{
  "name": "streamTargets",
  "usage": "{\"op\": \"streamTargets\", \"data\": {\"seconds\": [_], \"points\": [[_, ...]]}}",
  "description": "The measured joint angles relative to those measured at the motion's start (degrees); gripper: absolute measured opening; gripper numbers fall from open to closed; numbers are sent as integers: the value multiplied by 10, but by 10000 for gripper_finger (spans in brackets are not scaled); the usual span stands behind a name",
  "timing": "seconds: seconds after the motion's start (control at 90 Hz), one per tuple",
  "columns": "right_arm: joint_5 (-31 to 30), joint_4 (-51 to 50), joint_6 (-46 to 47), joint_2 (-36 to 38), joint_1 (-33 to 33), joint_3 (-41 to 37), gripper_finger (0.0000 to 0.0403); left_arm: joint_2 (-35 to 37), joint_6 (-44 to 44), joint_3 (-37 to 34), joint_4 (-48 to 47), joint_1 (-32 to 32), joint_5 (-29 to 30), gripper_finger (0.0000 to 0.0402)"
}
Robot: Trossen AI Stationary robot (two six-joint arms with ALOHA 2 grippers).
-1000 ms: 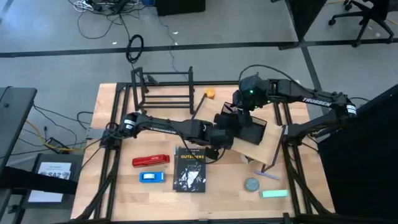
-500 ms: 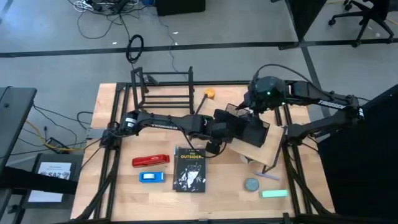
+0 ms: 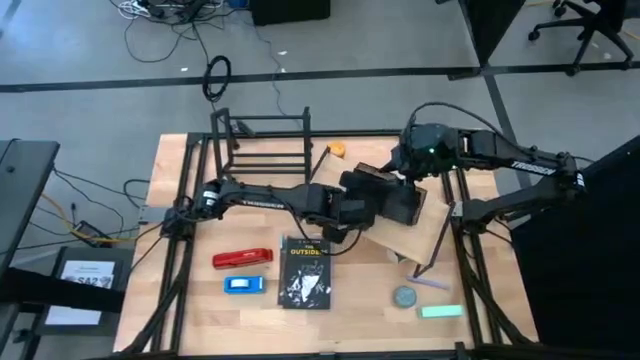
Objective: Stock shelves
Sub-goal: Adjust the shelf, pen holder and book shelf
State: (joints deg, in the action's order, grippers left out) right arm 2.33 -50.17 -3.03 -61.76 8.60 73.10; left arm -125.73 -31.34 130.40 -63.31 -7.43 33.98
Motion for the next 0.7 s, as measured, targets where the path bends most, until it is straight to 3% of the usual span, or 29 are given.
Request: {"op": "streamTargets", "data": {"seconds": [0.211,0.456,0.544,0.7], "points": [[-15,59,-41,27,-42,0,142,0,-62,4,20,-14,118,0],[-23,75,-137,37,-137,-2,133,0,-64,-31,53,-14,172,0],[-82,74,-165,33,-175,-2,134,0,-64,-32,60,-14,193,0],[-264,66,-186,11,-223,-2,152,1,-68,-32,80,-14,207,0]]}}
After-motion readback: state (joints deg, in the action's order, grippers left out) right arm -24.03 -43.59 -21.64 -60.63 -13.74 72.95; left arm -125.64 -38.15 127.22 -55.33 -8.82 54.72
